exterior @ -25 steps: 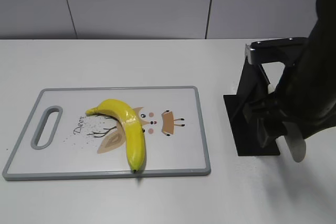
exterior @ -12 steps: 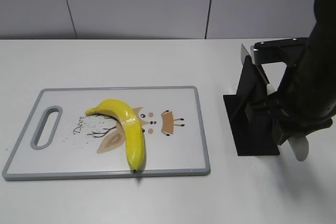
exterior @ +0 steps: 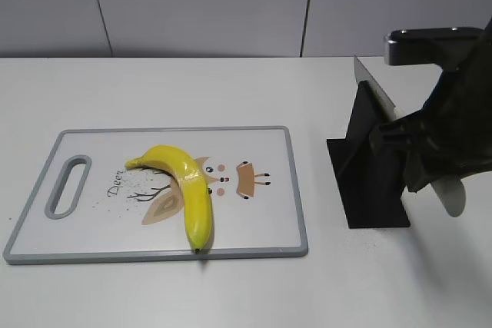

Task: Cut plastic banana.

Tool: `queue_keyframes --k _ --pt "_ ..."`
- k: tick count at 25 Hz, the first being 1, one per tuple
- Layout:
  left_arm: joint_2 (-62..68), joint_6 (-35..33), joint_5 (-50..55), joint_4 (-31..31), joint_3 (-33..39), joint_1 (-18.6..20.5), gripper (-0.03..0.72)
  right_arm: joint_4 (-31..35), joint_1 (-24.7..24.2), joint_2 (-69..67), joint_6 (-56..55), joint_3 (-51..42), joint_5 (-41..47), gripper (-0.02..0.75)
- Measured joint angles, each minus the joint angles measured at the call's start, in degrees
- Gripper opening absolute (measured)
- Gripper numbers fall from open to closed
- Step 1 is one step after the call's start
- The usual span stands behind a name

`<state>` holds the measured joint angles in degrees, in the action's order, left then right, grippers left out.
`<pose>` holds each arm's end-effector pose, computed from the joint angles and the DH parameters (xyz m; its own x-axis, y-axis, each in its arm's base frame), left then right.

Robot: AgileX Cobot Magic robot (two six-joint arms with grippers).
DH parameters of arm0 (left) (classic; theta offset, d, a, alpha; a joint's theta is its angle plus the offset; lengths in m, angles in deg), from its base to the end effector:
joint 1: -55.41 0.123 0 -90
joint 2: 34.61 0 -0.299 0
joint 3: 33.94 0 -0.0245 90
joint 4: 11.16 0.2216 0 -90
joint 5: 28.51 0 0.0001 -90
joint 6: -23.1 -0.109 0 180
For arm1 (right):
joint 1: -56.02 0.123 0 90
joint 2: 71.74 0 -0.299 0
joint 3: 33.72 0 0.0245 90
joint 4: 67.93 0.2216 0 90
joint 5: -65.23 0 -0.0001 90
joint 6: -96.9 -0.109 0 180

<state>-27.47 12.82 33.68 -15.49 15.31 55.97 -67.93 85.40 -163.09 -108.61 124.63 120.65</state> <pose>-0.0301 -0.0076 0.2512 -0.4654 0.1387 -0.8742 0.1170 0.9886 0.0946 0.2112 0.1189 0.2511 -0.9817 -0.0585 -0.1812 -0.0751 0.9934 0.0865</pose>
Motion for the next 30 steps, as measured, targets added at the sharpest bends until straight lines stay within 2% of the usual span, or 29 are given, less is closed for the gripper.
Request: queue_keyframes --k 7,17,22,28,30 --pt "0.0 0.0 0.0 0.0 0.0 0.0 0.472 0.4 0.1 6.1 0.5 1.1 0.0 0.198" --pt "0.0 0.0 -0.1 0.1 0.0 0.0 0.472 0.8 0.2 8.3 2.7 7.3 0.0 0.19" --pt "1.5 0.0 -1.6 0.6 -1.5 0.0 0.472 0.8 0.2 8.0 14.0 8.7 -3.6 0.19" --pt "14.9 0.0 -12.0 0.5 -3.2 0.0 0.475 0.8 0.2 2.5 26.7 9.2 -4.9 0.19" --pt "20.0 -0.1 -16.0 -0.2 -4.1 -0.1 0.502 0.8 0.2 0.4 32.5 10.3 -4.9 0.19"
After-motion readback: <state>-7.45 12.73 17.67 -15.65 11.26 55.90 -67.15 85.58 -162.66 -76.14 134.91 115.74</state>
